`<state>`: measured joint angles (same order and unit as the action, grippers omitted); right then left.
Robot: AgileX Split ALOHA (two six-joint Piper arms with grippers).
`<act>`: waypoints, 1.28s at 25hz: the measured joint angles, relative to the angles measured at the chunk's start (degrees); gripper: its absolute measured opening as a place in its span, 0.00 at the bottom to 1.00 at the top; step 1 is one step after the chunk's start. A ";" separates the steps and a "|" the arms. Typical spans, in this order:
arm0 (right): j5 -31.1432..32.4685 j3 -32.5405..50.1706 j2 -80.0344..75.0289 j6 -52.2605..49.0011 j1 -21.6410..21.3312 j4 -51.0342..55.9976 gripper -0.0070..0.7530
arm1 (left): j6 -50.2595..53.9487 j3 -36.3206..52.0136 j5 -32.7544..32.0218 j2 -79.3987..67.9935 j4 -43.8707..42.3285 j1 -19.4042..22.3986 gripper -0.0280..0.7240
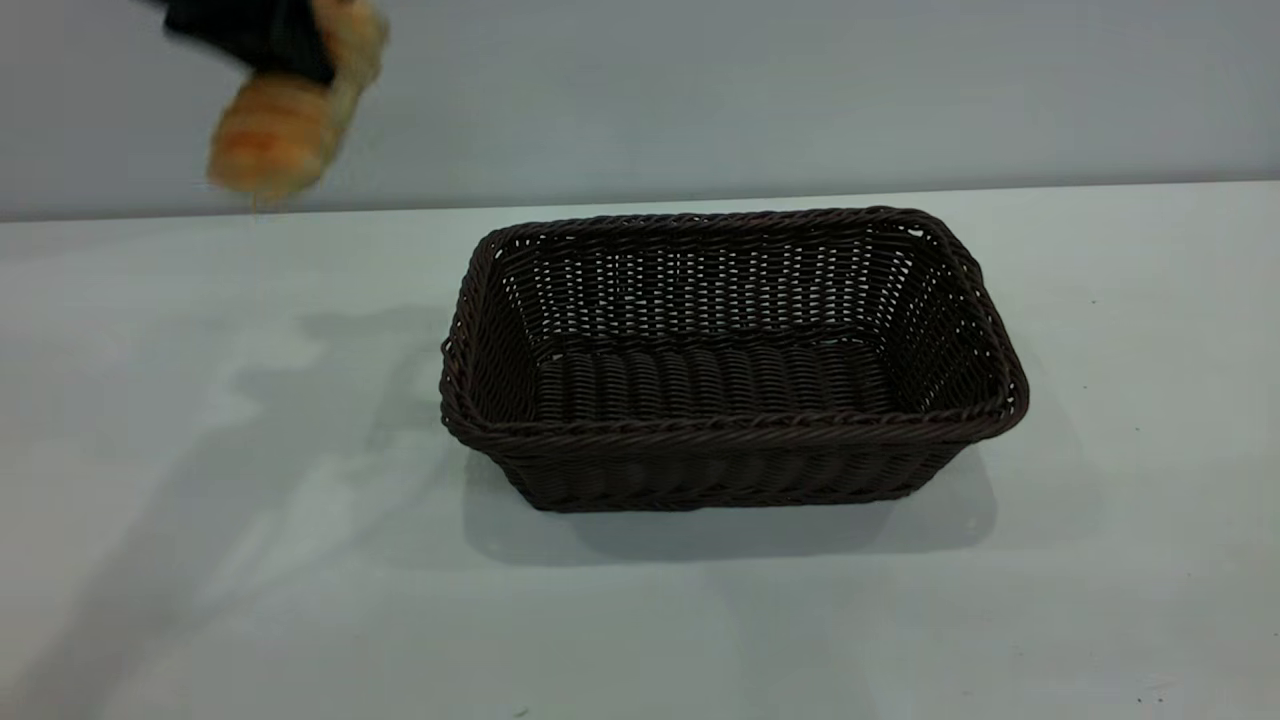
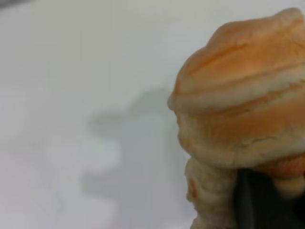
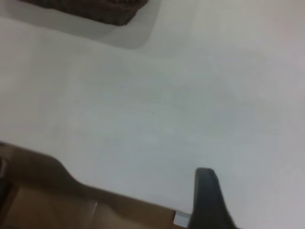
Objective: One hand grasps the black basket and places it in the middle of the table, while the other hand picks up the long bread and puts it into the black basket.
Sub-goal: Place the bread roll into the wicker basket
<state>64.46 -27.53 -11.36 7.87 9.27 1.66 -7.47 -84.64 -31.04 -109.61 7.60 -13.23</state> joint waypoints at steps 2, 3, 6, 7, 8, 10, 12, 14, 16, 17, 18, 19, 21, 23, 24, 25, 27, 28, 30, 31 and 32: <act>0.00 0.00 0.00 -0.50 0.00 -0.67 0.65 | 0.00 -0.18 0.10 0.91 1.35 -2.45 0.16; 0.00 0.02 0.02 -0.63 0.00 -0.92 0.64 | 0.00 -0.23 0.37 0.92 1.94 -4.55 0.16; 0.00 0.20 0.21 -0.87 0.00 -0.96 0.62 | -0.05 -0.23 2.28 -0.15 2.98 -10.36 0.16; 0.00 0.29 0.61 -0.87 0.00 -0.96 0.62 | -0.11 -0.23 3.57 -0.88 3.15 -12.01 0.16; 0.00 0.39 1.23 -0.91 0.00 -0.96 0.61 | -0.11 -0.23 5.49 -2.02 3.38 -13.92 0.16; 0.00 0.45 2.68 -1.29 0.00 -1.04 0.61 | -0.11 -0.23 9.17 -4.86 3.43 -16.91 0.15; 0.00 0.45 4.09 -1.56 0.00 -1.24 0.61 | -0.11 -0.23 12.55 -8.64 3.56 -19.43 0.15; 0.00 0.45 5.27 -1.70 0.00 -1.31 0.61 | -0.11 -0.23 15.17 -12.59 3.56 -20.99 0.15; 0.02 0.45 6.17 -1.72 0.00 -1.66 0.61 | -0.11 -0.23 17.03 -15.89 3.56 -21.52 0.15; 0.08 0.45 6.69 -1.72 0.00 -1.66 0.61 | -0.11 -0.23 17.60 -17.40 3.56 -21.57 0.16; 0.07 0.45 7.27 -1.72 0.00 -1.66 0.61 | -0.11 -0.23 17.86 -18.47 3.56 -21.57 0.17; 0.07 0.45 7.94 -1.72 0.00 -1.66 0.61 | -0.11 -0.23 17.94 -19.46 3.56 -21.57 0.20; 0.09 0.45 9.20 -1.72 0.00 -1.66 0.61 | -0.11 -0.23 17.94 -20.33 3.56 -21.51 0.32; 0.09 0.45 10.42 -1.79 0.00 -1.66 0.61 | -0.11 -0.29 17.94 -20.16 3.56 -21.51 0.48; 0.14 0.45 11.09 -1.79 0.00 -1.66 0.61 | -0.11 -0.29 17.76 -19.72 3.56 -21.51 0.56; 0.22 0.45 11.73 -1.79 0.00 -1.66 0.61 | -0.11 -0.29 17.41 -19.10 3.56 -21.51 0.66; 0.42 0.45 12.29 -1.99 0.00 -2.06 0.61 | -0.22 -0.29 16.07 -16.97 3.56 -21.51 0.82; 0.42 0.45 12.33 -2.27 0.00 -2.27 0.61 | -0.22 -0.29 14.88 -15.52 3.39 -21.51 0.88; 0.42 0.45 12.33 -2.50 0.00 -2.40 0.61 | -0.35 -0.29 10.64 -10.79 2.26 -21.51 0.96; 0.42 0.45 12.33 -2.62 0.00 -2.46 0.61 | -0.35 -0.29 7.88 -7.83 1.02 -21.51 0.97; 0.42 0.45 12.33 -2.75 0.00 -2.46 0.61 | -0.35 -0.29 4.72 -4.52 -0.01 -21.51 0.98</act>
<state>64.88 -27.08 0.97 5.12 9.27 -0.80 -7.82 -84.92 -26.31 -114.13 7.60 -34.74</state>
